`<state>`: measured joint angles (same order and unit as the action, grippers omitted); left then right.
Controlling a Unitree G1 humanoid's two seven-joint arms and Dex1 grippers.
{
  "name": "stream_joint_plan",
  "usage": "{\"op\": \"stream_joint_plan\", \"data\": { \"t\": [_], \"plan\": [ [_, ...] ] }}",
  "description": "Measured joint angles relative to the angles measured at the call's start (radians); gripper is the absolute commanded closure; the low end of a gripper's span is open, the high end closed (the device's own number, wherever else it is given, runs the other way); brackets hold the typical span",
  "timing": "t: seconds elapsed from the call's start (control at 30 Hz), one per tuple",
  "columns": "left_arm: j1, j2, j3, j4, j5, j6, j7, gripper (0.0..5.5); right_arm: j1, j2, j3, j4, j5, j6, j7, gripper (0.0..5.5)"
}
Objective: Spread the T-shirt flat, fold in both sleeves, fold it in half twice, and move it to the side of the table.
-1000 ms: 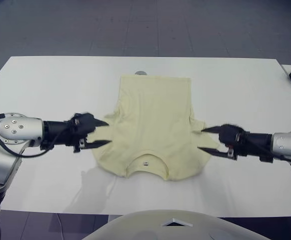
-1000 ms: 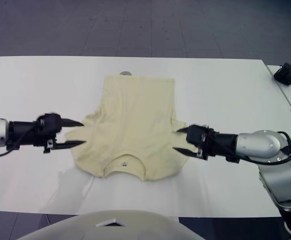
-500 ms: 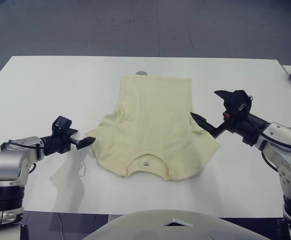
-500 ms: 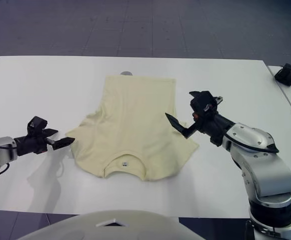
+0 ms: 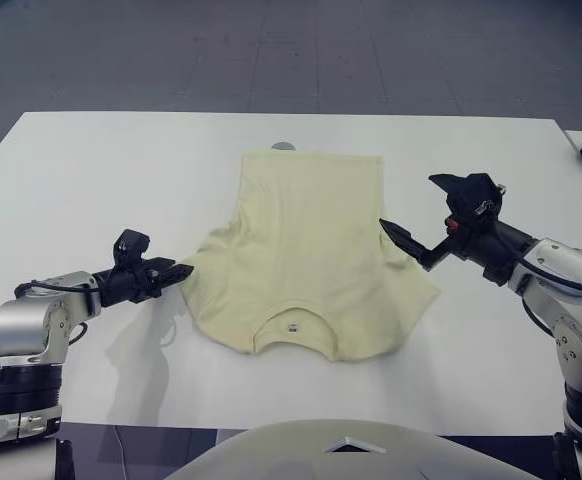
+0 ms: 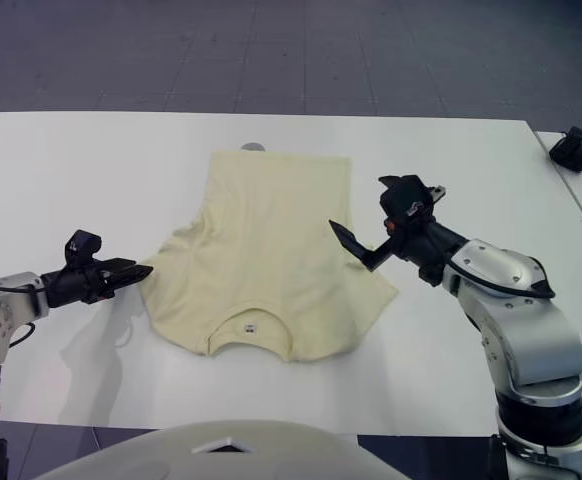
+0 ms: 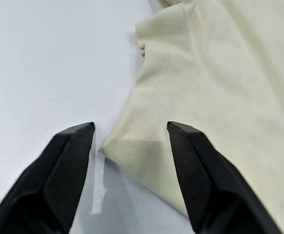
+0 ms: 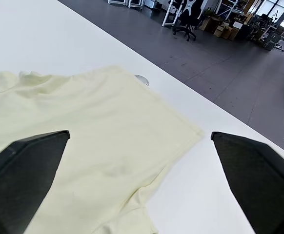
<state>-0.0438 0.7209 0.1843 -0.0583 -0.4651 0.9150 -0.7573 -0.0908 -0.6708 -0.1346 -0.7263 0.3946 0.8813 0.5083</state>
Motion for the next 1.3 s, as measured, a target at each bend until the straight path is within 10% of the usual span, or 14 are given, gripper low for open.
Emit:
{"op": "stream_joint_plan", "data": {
  "t": [0.4, 1.3],
  "plan": [
    [0.025, 0.014, -0.023, -0.013, 0.003, -0.024, -0.004, 5.48, 0.001, 0.000, 0.023, 0.009, -0.013, -0.025, -0.006, 0.10],
    [-0.058, 0.113, 0.022, -0.377, -0.148, 0.165, 0.000, 5.48, 0.030, 0.004, 0.049, -0.004, -0.034, -0.036, -0.054, 0.10]
  ]
}}
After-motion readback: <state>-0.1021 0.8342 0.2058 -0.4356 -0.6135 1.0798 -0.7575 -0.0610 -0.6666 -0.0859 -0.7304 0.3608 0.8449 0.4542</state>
